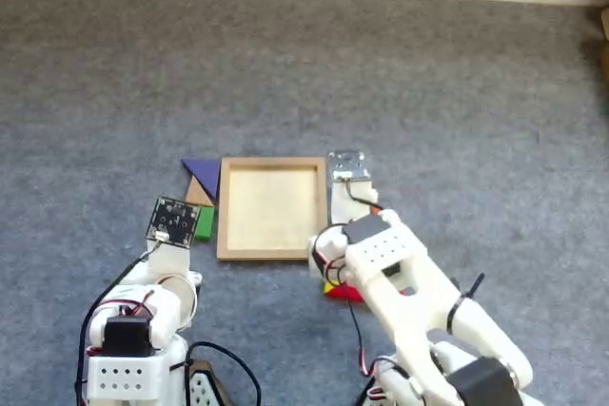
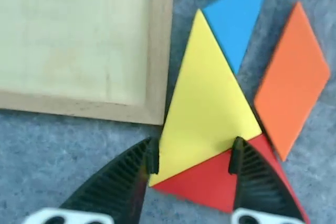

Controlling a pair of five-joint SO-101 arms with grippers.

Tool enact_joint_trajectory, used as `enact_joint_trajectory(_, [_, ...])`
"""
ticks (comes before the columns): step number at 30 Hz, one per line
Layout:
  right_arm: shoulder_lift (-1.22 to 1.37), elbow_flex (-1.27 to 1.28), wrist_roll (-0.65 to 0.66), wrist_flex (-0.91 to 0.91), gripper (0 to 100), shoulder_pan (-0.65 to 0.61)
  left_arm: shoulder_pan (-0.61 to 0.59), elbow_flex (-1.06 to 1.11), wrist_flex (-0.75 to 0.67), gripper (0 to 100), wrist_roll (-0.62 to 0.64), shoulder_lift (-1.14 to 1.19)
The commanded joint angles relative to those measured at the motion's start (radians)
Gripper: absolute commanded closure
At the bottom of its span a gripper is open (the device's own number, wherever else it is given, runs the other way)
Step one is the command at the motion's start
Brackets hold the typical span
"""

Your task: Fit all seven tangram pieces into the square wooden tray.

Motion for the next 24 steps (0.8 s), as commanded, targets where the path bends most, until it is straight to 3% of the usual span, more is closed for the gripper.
enact_joint_trajectory(1, [0.079,-0.051,-0.003,-0.027,78.2,0.074,0.007,0.019,0.003,99,-0.009,-0.031])
enact_joint_trajectory(15, [0.13,-0.054,0.253,-0.028,78.2,0.306,0.007,0.019,0.003,99,-0.009,-0.031])
enact_joint_trajectory(19, [0.128,-0.054,0.259,-0.027,78.2,0.285,0.007,0.019,0.003,99,-0.009,-0.031])
enact_joint_trajectory(24, [0.127,-0.054,0.255,-0.021,78.2,0.163,0.007,0.019,0.003,99,-0.009,-0.031])
